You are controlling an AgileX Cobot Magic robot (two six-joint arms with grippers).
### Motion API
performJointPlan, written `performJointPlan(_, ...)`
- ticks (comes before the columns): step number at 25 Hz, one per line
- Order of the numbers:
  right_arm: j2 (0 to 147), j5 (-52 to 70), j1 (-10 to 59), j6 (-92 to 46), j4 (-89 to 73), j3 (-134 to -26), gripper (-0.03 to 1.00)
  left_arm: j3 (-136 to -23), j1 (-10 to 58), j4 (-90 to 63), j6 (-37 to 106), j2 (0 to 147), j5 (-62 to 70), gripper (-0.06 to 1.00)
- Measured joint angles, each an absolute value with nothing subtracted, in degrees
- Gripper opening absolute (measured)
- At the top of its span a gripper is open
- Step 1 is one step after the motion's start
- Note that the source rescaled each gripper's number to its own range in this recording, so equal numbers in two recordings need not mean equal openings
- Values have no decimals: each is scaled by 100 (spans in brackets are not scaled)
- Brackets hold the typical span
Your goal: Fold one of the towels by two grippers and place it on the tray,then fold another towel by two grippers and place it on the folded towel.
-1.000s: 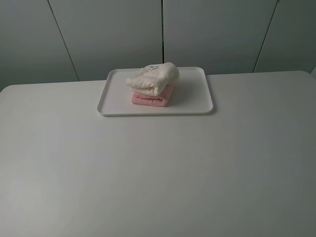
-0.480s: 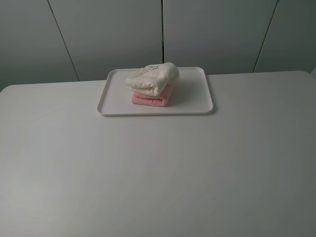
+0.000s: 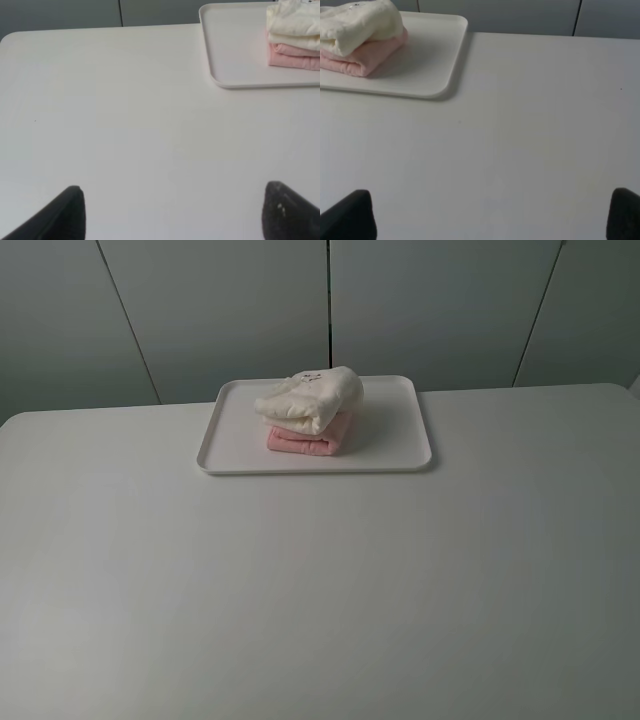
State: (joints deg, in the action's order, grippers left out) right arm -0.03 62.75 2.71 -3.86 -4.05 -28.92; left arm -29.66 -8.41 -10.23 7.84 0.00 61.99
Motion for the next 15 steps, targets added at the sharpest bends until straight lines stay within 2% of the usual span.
performJointPlan(15,-3,6275,271,-386,-405,-2892,100,-2966,-841,-1023,784,0,6199,93)
